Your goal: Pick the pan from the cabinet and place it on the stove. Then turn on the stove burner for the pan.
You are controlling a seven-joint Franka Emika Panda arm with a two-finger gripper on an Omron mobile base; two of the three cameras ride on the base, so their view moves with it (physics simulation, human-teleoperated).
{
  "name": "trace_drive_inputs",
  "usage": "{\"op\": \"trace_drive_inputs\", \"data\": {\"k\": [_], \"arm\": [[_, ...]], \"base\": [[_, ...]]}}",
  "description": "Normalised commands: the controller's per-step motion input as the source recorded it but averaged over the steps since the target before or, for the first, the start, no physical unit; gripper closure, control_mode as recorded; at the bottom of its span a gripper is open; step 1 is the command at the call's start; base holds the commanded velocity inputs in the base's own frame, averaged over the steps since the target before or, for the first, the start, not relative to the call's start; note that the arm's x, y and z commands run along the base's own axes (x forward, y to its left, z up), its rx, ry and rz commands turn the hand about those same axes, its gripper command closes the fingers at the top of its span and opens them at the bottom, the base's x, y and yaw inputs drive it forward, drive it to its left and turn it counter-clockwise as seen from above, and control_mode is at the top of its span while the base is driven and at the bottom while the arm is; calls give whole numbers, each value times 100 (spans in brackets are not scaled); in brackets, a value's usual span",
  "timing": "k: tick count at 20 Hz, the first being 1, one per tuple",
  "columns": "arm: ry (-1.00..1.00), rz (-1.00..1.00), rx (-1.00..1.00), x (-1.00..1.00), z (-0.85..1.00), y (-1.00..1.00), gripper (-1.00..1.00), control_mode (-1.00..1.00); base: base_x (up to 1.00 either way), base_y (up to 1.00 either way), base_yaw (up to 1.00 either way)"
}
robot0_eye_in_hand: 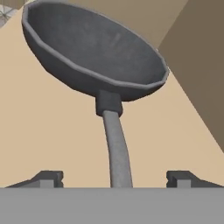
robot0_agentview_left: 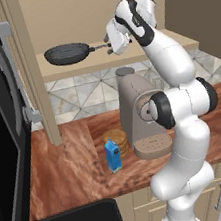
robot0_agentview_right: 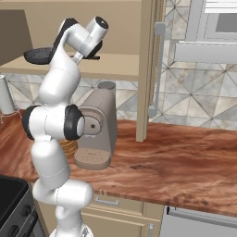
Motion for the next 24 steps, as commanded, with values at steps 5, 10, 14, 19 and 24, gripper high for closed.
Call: {"op": "trace_drive_inputs", "data": {"k": [5, 10, 14, 19, 24], "arm": [[5, 0, 0, 9, -20, 15, -100, -100], [4, 0, 0, 20, -18, 17, -100, -100], [2, 0, 0, 28, -17, 16, -100, -100], [2, 0, 0, 27, -25, 19, -100, -100], [3, 0, 0, 12, -33, 16, -100, -100]], "base": [[0, 0, 0], [0, 0, 0], [0, 0, 0], [0, 0, 0], [0, 0, 0]]}}
